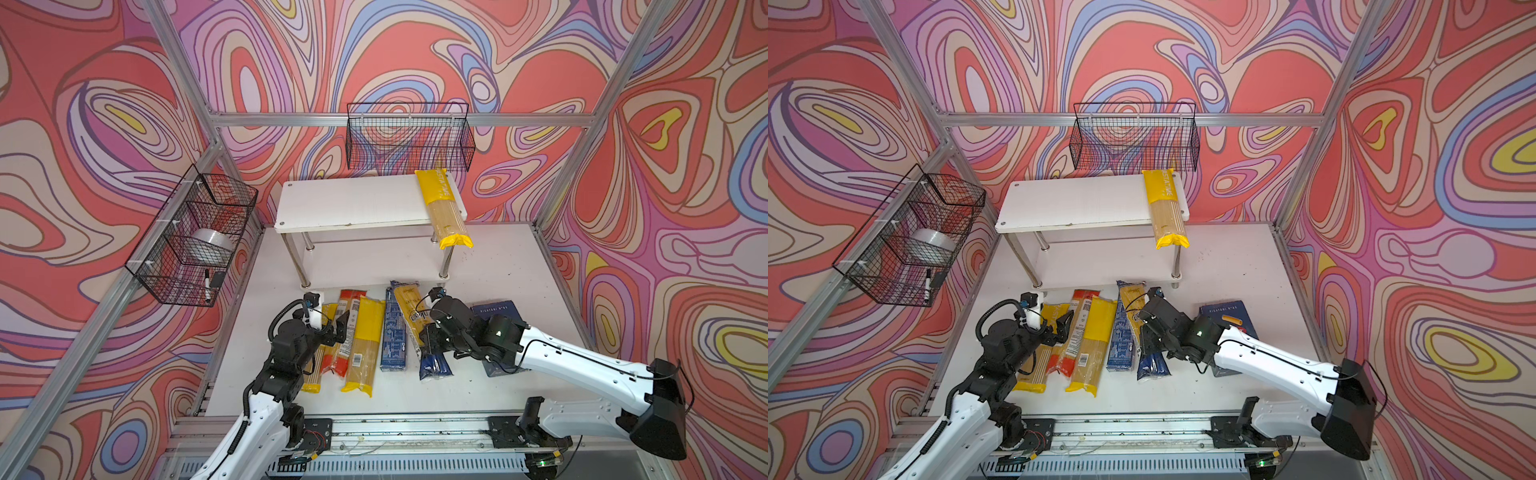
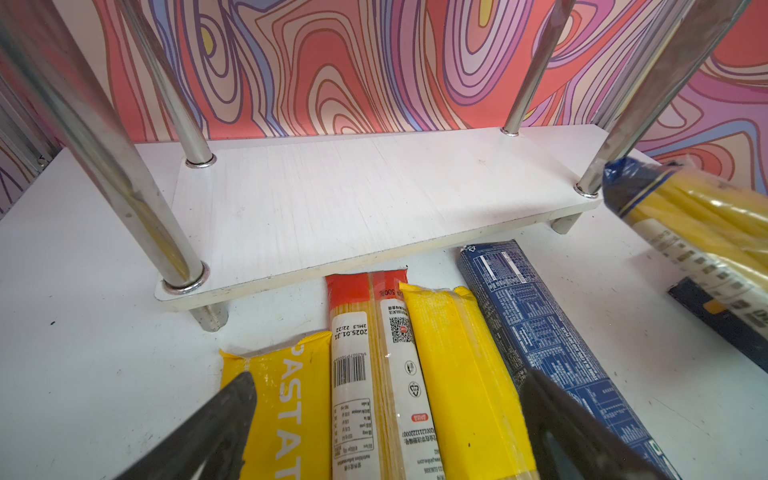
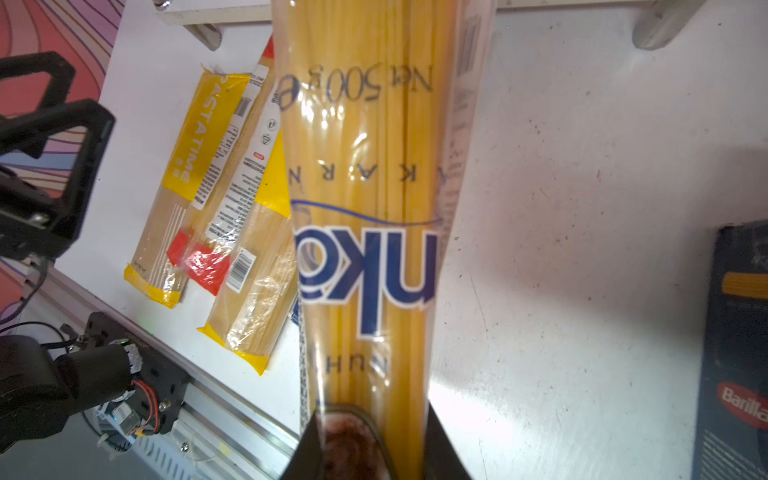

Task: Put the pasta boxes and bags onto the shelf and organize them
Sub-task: 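Lift the ankara bag with the right gripper toward the white shelf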

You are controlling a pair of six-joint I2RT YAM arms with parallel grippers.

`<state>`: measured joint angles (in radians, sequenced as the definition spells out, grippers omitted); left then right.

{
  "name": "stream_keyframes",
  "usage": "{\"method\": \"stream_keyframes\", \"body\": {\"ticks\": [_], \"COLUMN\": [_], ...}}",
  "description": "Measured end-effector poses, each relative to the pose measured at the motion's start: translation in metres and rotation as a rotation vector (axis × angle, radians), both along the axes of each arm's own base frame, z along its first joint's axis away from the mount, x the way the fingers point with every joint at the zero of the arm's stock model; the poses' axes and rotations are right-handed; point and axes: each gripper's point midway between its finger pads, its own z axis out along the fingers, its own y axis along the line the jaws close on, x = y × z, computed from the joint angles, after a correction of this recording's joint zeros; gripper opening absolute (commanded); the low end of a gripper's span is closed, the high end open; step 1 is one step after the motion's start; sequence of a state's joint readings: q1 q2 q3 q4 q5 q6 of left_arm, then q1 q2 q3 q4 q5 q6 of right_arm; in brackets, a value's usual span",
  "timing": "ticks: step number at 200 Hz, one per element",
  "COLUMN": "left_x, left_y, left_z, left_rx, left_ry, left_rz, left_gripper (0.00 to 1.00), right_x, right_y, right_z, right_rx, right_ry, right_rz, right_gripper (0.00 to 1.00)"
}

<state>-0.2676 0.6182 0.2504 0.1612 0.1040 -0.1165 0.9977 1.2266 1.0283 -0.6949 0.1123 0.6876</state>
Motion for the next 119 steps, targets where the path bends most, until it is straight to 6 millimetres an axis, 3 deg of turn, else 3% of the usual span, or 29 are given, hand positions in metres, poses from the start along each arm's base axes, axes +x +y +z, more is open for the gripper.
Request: {"method": "stream_keyframes", "body": {"ticks": [49, 119], "left_x": [0.001, 0.001], "left_y": [0.000, 0.000], "left_z": [-0.003, -0.007], "left_rx": [0.003, 0.007], "left_ry": [0.011, 0.025], "left_rz": [0.000, 0.000], "left_gripper": [1.00, 1.00], "right_x": [-0.002, 0.002], "right_y": [0.017, 0.018], "right_z": [0.060, 0.089], "right_rx": [0.064, 0.017], "right_ry": [-0.079, -0.115], "right_rz": [0.056, 0.089], "right_gripper": [0.00, 0.00]}}
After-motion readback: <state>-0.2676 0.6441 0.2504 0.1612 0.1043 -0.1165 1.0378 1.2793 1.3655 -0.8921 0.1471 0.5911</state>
